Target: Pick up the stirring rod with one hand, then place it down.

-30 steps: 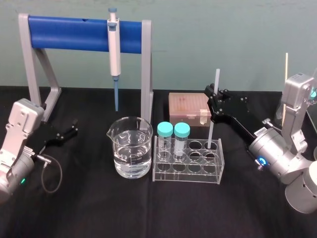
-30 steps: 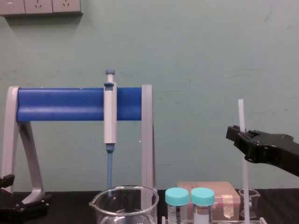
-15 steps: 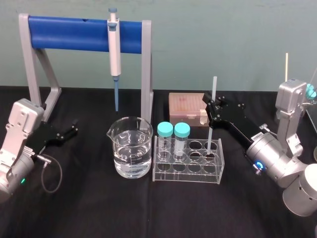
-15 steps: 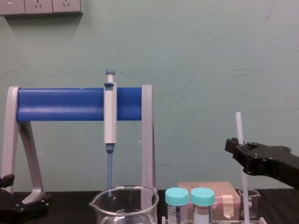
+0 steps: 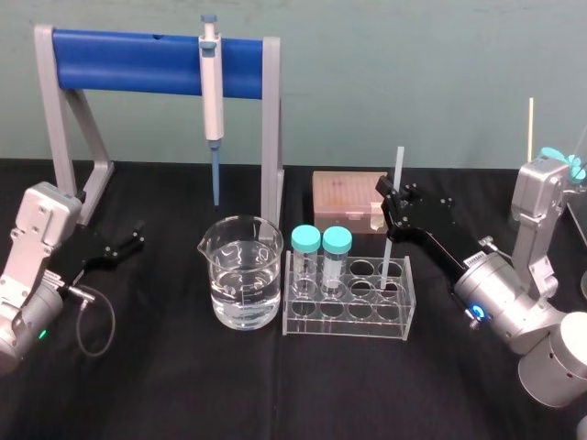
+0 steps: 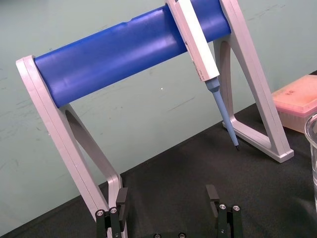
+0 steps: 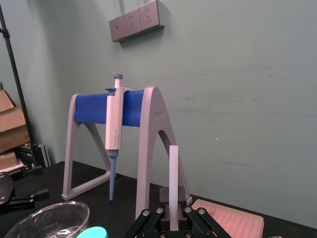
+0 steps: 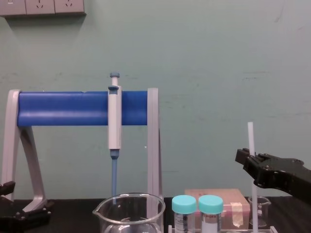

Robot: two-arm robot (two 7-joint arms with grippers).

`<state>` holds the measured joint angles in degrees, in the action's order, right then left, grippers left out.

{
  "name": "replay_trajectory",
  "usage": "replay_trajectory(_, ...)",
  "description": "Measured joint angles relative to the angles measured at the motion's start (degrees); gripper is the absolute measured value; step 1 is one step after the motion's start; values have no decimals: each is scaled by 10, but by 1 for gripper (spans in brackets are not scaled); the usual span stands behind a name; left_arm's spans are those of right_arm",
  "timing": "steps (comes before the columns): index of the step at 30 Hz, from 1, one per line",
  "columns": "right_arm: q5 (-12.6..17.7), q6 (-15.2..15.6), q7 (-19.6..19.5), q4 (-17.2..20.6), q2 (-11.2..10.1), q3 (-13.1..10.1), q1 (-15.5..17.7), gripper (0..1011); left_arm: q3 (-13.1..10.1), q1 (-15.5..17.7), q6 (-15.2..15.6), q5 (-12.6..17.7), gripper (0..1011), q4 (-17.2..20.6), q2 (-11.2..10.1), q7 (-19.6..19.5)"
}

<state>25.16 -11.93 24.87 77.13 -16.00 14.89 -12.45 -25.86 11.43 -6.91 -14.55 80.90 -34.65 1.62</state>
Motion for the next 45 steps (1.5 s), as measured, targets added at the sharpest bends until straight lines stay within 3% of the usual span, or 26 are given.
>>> replay_trajectory(14,-14,-21,5,-14,2,2,1,79,0,0,0,0,1000,0,0,0)
replay_trajectory(45,-45,-13,-10,-33,7,4,-1,79,0,0,0,0,1000,0,0,0)
